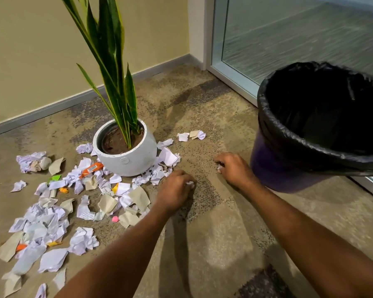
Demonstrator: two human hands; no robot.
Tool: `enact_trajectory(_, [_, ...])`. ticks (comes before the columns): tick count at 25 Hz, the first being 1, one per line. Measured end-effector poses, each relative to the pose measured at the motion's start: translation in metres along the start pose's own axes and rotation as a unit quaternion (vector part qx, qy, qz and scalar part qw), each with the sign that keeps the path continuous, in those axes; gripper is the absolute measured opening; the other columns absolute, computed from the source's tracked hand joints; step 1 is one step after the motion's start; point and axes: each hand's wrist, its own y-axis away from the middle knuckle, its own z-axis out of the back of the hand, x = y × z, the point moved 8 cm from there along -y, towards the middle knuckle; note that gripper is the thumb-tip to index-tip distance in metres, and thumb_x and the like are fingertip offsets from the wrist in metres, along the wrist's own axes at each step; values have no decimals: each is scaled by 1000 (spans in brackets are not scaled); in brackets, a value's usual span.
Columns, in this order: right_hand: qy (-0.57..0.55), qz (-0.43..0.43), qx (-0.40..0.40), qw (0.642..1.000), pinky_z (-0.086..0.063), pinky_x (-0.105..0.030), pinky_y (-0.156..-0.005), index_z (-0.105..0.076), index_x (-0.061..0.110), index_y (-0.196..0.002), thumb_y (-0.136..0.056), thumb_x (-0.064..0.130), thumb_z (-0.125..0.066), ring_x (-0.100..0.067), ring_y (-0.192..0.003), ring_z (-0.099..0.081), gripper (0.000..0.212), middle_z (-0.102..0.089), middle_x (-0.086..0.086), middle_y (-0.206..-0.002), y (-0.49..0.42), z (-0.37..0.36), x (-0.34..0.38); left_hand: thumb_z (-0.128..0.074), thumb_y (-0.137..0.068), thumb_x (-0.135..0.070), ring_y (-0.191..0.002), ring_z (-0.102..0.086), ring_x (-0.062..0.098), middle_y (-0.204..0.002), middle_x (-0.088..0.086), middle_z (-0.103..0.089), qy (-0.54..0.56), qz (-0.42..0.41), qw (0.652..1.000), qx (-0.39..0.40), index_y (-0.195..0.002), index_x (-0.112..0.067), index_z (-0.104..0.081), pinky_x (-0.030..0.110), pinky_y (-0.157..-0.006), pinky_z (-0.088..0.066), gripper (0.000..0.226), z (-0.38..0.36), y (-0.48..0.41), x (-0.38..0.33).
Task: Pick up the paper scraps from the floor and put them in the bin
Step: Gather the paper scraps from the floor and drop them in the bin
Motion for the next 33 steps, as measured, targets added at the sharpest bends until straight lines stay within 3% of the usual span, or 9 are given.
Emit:
enact_trajectory(9, [-32, -55, -79, 995, -63, -42, -75, -81, 14, -93, -94, -4, -70, -22, -86, -70, 21, -71, -4, -102, -32, -9, -13, -55, -108, -15, -108, -61, 17, -119, -1, -66, 77, 35, 992, -90, -121, -20, -76, 34, -91, -53, 25, -3, -18, 13])
enact_trajectory(17, [-157, -53, -98, 981, -64, -45, -80, -78, 29, -100, -96, 12, -72, -17, -89, -72, 19, -76, 8, -104, -111, -13, 16, -47, -107, -24, -118, -49, 15, -131, 0, -60, 35, 85, 985, -147, -141, -19, -63, 33, -96, -51, 37, -28, -15, 12])
enact_trajectory(19, [-155, -10, -88, 984, -63, -46, -85, -78, 30, -109, -95, 11, -76, -16, -96, -69, 24, -72, 7, -110, -127, -19, 32, -54, -107, -17, -118, -51, 17, -131, 2, -60, 29, 89, 983, -158, -143, -17, -61, 32, -96, -52, 37, -30, -17, 14])
enact_trajectory(21, [-92, 23, -71, 993, -58, -50, -101, -71, 35, -127, -93, 24, -82, -19, -119, -61, 38, -65, 3, -132, -137, -32, 41, -60, -104, -12, -116, -54, 19, -130, 4, -61, 16, 88, 982, -164, -143, -14, -62, 32, -96, -54, 39, -31, -20, 15])
enact_trajectory(23, [-46, 32, -6, 998, -35, -59, -123, -54, 45, -150, -92, 49, -78, -29, -151, -38, 63, -41, -3, -165, -142, -52, 45, -62, -103, -11, -114, -53, 18, -127, 5, -61, -2, 82, 983, -164, -143, -13, -62, 32, -93, -54, 40, -33, -22, 15])
enact_trajectory(25, [-13, 52, 52, 997, -10, -60, -130, -34, 47, -164, -92, 70, -66, -31, -164, -13, 81, -18, -3, -177, -141, -74, 49, -64, -101, -10, -111, -52, 17, -125, 4, -61, -14, 78, 983, -165, -142, -14, -62, 31, -91, -54, 41, -36, -23, 16])
enact_trajectory(26, [17, 68, 54, 996, -6, -59, -131, -32, 45, -165, -95, 74, -58, -32, -165, -9, 80, -17, -4, -178, -139, -80, 53, -65, -100, -9, -110, -52, 17, -124, 3, -61, -16, 78, 983, -167, -142, -14, -62, 30, -90, -53, 42, -37, -23, 17])
enact_trajectory(29, [125, 110, -34, 985, -36, -53, -119, -47, 32, -158, -107, 64, -41, -35, -150, -37, 60, -44, -10, -162, -130, -79, 63, -67, -99, -8, -110, -51, 16, -123, 2, -60, -18, 79, 983, -168, -143, -14, -61, 29, -90, -52, 44, -39, -24, 18])
enact_trajectory(33, [155, 141, -115, 971, -54, -42, -87, -58, 22, -139, -110, 45, -49, -26, -113, -55, 38, -57, -8, -125, -121, -75, 71, -68, -99, -8, -112, -52, 16, -125, 2, -61, -14, 80, 982, -169, -142, -14, -60, 29, -93, -53, 44, -39, -23, 17])
